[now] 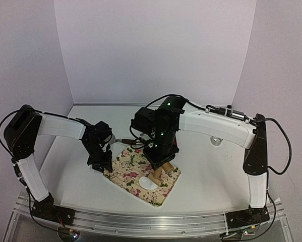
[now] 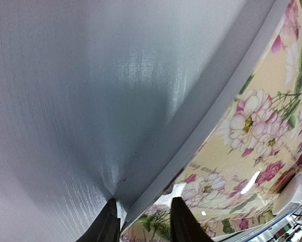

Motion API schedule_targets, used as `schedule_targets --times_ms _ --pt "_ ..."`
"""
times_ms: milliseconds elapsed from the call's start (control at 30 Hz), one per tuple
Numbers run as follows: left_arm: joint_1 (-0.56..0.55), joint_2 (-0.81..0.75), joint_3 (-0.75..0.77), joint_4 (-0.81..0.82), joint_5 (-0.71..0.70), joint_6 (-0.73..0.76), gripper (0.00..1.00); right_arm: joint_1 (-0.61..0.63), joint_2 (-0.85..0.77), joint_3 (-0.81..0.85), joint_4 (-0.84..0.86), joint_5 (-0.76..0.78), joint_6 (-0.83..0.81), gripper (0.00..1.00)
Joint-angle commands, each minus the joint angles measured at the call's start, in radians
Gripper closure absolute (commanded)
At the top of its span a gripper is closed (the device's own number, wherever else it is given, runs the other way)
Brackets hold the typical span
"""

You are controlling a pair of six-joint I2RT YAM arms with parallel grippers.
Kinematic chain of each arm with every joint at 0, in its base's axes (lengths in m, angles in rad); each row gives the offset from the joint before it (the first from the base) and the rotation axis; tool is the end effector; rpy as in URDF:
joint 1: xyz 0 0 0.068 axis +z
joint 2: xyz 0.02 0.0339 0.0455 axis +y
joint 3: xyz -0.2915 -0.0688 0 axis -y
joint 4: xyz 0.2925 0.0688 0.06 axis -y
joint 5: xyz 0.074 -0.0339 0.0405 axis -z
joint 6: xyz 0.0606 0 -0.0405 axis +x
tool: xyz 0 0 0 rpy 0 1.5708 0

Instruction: Roll out the dumpling wrappers from the dough

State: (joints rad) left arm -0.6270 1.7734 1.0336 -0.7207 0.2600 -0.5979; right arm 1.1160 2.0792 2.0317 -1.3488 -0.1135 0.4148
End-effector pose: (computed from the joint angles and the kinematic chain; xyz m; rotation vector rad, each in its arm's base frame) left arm 0.2741 -0.2178 0.1144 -0.0664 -3.0523 0.4235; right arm 0.2048 0.4344 0.2820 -1.0717 2.8860 0.3127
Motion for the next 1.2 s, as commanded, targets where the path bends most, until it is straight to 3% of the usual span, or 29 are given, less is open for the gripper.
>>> schedule_targets --times_ms 0,433,1167 --pt "0.003 0.047 0.02 -0.017 -0.033 0.036 0.72 0.005 0.015 -0.01 -0.265 -0.008 -0.013 1.0" --pt "0.003 0.095 0.035 -0.017 -0.066 0.087 0.99 0.022 0.025 -0.042 -0.217 -0.039 -0.022 1.0" --pt "0.002 0.11 0.055 -0.02 -0.07 0.099 1.0 0.06 0.077 -0.097 -0.123 -0.084 -0.014 1.0"
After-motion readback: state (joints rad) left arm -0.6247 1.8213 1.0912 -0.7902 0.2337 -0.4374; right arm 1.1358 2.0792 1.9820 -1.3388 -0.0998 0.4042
